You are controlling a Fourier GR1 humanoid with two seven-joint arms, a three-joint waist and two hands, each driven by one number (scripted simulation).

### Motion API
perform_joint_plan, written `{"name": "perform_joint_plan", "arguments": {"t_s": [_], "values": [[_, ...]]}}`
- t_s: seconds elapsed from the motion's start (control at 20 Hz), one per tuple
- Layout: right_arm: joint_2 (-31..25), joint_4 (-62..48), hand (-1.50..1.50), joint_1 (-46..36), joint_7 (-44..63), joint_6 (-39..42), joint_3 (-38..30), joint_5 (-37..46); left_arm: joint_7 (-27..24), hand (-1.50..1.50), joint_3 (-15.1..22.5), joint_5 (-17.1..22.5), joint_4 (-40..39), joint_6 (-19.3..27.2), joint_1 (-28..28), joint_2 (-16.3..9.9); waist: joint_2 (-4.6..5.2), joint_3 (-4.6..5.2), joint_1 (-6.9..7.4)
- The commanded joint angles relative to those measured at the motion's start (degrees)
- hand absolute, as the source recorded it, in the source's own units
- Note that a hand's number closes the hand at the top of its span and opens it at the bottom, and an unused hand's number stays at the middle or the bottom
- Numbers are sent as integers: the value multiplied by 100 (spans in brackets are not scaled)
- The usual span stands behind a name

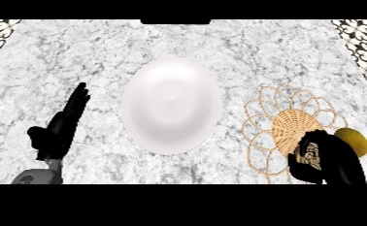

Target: Pick the cupcake from the placemat and place it in the plate

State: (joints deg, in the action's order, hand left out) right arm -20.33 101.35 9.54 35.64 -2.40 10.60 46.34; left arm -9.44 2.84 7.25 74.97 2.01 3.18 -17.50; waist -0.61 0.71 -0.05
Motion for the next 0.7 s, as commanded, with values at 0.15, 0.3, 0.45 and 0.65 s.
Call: {"name": "perform_joint_plan", "arguments": {"t_s": [0.15, 0.3, 0.45, 0.65], "values": [[-595, 663, 150, 523, -1726, -470, 207, 103, -237, 0, -56, -118, -208, 104, 43, 165, 52, -70, -56], [-645, 2011, 150, 1080, -1363, -203, 437, 271, 358, 0, -36, -37, 257, 20, 175, 60, 36, -68, -76], [-825, 2897, 150, 1385, -1263, 38, 209, 137, 218, 0, 30, -129, 533, 63, -418, 126, 33, -67, -42], [-668, 3440, 150, 1378, -1313, -146, 124, 402, 289, 0, -250, 41, 483, -164, -227, -56, 40, -69, -40]]}}
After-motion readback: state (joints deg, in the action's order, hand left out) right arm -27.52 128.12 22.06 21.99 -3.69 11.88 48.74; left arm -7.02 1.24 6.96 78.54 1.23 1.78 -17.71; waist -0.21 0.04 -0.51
